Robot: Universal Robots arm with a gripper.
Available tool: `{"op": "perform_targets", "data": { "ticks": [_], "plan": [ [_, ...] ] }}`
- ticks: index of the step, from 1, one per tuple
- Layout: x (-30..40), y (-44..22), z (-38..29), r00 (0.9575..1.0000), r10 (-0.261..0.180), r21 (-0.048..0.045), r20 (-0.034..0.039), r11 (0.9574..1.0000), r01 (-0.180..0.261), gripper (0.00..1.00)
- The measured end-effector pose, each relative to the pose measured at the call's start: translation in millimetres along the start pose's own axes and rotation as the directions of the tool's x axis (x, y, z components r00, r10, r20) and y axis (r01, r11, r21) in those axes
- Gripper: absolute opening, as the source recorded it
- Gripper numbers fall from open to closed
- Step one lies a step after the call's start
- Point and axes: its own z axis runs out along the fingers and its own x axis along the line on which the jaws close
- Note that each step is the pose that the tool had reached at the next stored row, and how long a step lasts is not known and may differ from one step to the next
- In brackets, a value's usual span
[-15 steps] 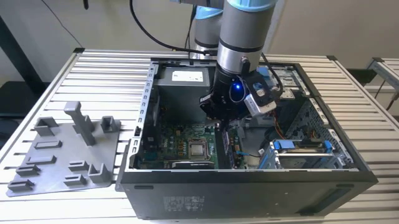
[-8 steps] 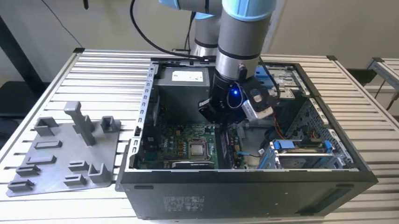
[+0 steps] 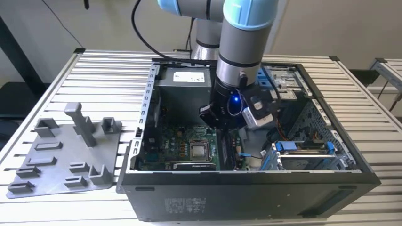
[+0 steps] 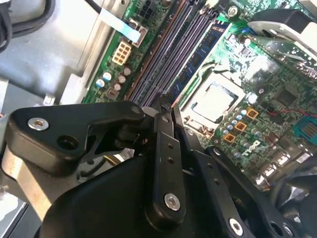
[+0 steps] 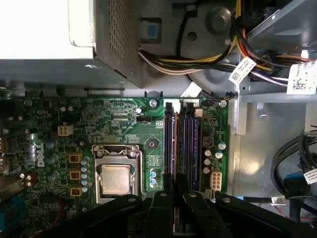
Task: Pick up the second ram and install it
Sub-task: 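Insert the second ram into the second slot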
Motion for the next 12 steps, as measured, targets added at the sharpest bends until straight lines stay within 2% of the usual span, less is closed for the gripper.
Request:
{"op": "perform_targets", "data": {
  "ticks": [6,12],
  "plan": [
    [-0.1,-4.2,5.3,0.9994,0.034,-0.0014,-0.0031,0.9994,-0.034,0.14],
    [-0.5,-4.3,6.2,0.9994,0.036,-0.0014,-0.0048,0.9994,-0.036,0.14]
  ]
}}
